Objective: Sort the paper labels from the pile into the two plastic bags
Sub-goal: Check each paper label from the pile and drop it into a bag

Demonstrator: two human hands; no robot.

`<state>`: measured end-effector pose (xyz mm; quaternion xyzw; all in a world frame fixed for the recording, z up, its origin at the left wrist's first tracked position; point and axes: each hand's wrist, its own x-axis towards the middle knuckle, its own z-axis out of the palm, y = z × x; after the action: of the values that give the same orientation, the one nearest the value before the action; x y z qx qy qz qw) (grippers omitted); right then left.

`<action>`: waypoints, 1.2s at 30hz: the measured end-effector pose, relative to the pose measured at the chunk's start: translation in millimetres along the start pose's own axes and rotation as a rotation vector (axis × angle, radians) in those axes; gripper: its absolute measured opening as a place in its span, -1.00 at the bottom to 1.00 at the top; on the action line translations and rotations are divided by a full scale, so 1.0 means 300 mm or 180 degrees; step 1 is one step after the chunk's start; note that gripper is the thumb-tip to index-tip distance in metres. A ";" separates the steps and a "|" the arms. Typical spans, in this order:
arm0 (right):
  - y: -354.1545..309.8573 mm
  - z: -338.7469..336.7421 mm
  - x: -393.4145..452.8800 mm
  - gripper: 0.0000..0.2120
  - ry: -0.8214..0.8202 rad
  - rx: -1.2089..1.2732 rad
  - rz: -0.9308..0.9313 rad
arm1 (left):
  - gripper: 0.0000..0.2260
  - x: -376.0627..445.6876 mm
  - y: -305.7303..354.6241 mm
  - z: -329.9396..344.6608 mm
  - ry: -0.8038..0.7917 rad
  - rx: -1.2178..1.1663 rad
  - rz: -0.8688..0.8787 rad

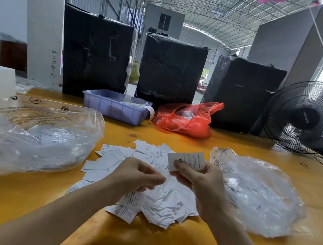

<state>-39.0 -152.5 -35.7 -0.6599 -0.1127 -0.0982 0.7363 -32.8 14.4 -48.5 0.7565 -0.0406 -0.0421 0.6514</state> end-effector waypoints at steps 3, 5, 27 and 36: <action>-0.001 0.003 -0.001 -0.89 -0.0066 -0.0074 0.0013 | -0.87 -0.008 0.005 0.000 -0.0078 -0.0011 -0.0003; 0.003 0.003 0.000 -0.88 -0.0102 -0.0119 0.0020 | -0.86 -0.012 0.007 0.001 -0.0117 -0.0005 -0.0008; 0.005 0.012 -0.019 -0.91 -0.0119 -0.0482 -0.0386 | -0.95 -0.024 0.021 -0.009 -0.0240 -0.0498 -0.0107; 0.002 0.014 -0.021 -0.89 -0.0064 -0.0435 -0.0514 | -0.85 -0.031 0.027 -0.008 -0.0339 -0.0495 -0.0079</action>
<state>-45.1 -148.3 -37.7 -0.6984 -0.1659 -0.1580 0.6781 -41.6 16.6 -40.0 0.7008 -0.0625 -0.0934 0.7045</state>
